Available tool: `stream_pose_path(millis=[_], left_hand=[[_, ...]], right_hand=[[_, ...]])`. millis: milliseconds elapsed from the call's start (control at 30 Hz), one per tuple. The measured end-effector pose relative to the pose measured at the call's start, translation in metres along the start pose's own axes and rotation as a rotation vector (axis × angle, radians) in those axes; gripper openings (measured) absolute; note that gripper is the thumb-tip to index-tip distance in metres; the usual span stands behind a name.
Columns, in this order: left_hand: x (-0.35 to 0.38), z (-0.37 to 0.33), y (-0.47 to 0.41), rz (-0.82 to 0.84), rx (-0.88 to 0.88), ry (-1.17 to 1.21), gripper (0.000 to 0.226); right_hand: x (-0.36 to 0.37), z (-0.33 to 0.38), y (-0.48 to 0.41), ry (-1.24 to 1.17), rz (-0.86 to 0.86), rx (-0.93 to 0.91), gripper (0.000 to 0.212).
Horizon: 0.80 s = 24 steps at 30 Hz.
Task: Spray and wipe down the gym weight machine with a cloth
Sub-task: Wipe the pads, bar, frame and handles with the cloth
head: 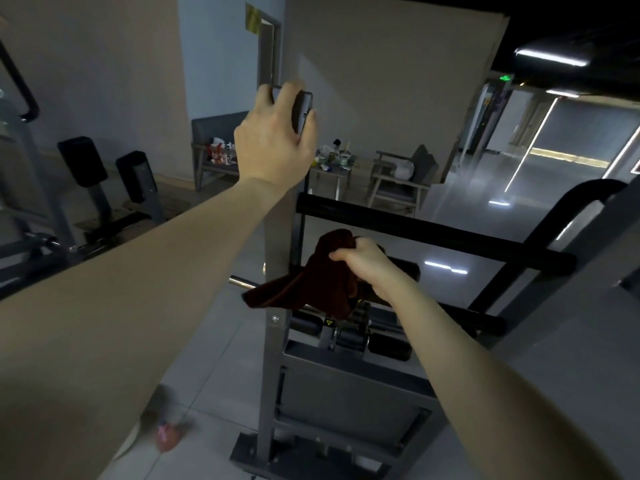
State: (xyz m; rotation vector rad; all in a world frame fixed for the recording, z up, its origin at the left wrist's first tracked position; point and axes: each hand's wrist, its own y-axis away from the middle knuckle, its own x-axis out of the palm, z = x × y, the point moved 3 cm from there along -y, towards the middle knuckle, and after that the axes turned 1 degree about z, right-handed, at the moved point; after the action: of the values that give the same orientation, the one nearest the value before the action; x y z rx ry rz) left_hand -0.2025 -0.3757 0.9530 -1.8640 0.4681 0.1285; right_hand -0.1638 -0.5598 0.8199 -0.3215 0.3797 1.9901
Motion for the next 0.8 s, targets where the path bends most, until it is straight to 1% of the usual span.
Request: stream_pose_path(millis=[67,100,133,167,200,267,300,333,400,467,533,567,600,633,667,700,733,767,800], left_hand=[[0.001,0.001,-0.001,-0.009,0.004,-0.006,0.044],[0.001,0.001,-0.001,-0.012,0.007,-0.005,0.044],[0.002,0.0,0.0,-0.015,0.012,-0.003,0.044],[0.002,0.0,-0.001,-0.017,0.015,-0.002,0.044],[0.002,0.001,-0.001,-0.019,0.016,0.0,0.044],[0.002,0.001,-0.001,-0.022,0.018,0.007,0.043],[0.002,0.0,-0.001,-0.023,0.018,0.009,0.043],[0.002,0.001,-0.001,-0.024,0.018,0.01,0.043],[0.002,0.001,-0.001,-0.031,0.02,0.01,0.042],[0.002,0.0,-0.001,-0.04,0.023,0.013,0.042],[0.002,0.0,0.0,-0.046,0.027,0.018,0.042],[0.002,0.0,-0.001,-0.048,0.029,0.021,0.042],[0.002,0.0,-0.001,-0.05,0.03,0.025,0.042],[0.003,0.0,-0.001,-0.052,0.029,0.028,0.042],[0.004,0.001,-0.001,-0.055,0.027,0.03,0.041],[0.004,0.001,-0.001,-0.059,0.027,0.035,0.041],[0.005,0.001,-0.001,-0.063,0.028,0.039,0.041],[0.005,0.002,-0.001,-0.07,0.03,0.038,0.041],[0.006,0.002,-0.001,-0.079,0.034,0.031,0.041]], right_hand=[[0.004,-0.002,-0.024,0.491,-0.019,-0.058,0.02],[0.004,-0.002,-0.034,0.64,-0.029,-0.06,0.027],[0.003,-0.002,-0.042,0.706,-0.044,-0.05,0.034],[0.002,-0.003,-0.05,0.708,-0.053,-0.019,0.04],[0.001,-0.003,-0.056,0.641,-0.064,0.013,0.042],[0.0,-0.002,-0.063,0.409,-0.103,0.063,0.047],[0.002,-0.003,-0.065,0.363,-0.115,0.042,0.052],[0.005,-0.004,-0.067,0.401,-0.114,-0.008,0.055],[0.016,-0.009,-0.066,0.579,-0.045,-0.098,0.058],[0.025,-0.016,-0.061,0.607,0.11,-0.108,0.075],[0.033,-0.025,-0.059,0.668,0.318,-0.095,0.09],[0.036,-0.03,-0.059,0.779,0.383,-0.124,0.094],[0.039,-0.034,-0.059,0.923,0.388,-0.182,0.095],[0.043,-0.038,-0.062,1.064,0.344,-0.254,0.089],[0.049,-0.038,-0.064,1.164,0.272,-0.343,0.071],[0.054,-0.037,-0.067,1.19,0.193,-0.423,0.047],[0.057,-0.035,-0.07,1.189,0.151,-0.44,0.031],[0.059,-0.033,-0.076,1.17,0.162,-0.407,0.028],[0.06,-0.03,-0.082,1.145,0.223,-0.316,0.03]])
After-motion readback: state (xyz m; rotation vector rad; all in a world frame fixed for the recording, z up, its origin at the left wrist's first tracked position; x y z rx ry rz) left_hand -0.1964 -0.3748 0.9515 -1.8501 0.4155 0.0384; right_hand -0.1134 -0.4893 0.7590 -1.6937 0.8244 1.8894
